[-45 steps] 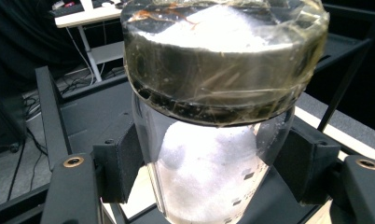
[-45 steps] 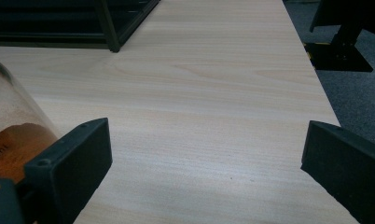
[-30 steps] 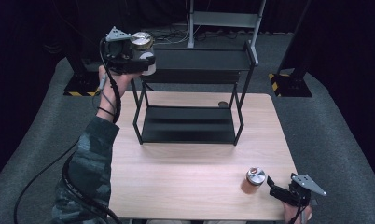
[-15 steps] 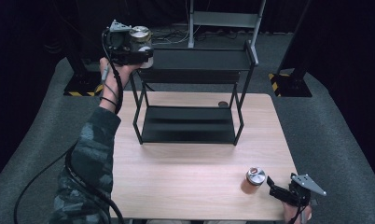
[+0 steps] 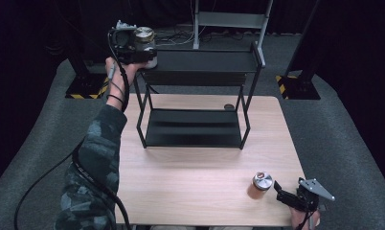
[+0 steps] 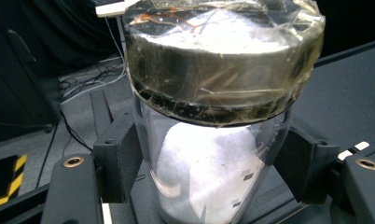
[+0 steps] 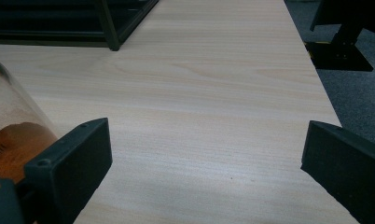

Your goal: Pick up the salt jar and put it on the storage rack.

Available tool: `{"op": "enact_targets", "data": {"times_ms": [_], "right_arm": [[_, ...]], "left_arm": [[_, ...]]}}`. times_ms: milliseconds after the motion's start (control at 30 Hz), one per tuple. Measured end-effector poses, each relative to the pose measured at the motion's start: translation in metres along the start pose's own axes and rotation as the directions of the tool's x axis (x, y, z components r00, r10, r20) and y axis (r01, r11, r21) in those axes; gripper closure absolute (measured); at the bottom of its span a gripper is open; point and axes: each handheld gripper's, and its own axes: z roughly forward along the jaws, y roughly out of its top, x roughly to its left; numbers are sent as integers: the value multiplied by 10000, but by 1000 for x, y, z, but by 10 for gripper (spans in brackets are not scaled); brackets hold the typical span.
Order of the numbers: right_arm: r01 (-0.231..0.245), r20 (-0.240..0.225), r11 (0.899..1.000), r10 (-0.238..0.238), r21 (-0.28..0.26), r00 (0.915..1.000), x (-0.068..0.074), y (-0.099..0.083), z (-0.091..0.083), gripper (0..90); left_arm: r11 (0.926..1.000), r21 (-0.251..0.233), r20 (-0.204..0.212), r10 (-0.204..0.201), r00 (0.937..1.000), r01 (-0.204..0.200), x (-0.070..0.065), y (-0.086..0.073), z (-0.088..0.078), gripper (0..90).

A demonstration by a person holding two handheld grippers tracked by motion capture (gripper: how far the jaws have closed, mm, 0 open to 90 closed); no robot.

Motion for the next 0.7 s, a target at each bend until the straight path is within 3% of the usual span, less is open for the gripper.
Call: {"op": "enact_targets", "data": {"times_ms": [700], "right_arm": [[22, 6, 10000, -22, -14, 10000, 0, 0, 0, 4]], "left_arm": [[9999, -93, -133, -112, 9998, 110, -4, -3, 12, 302]]}}
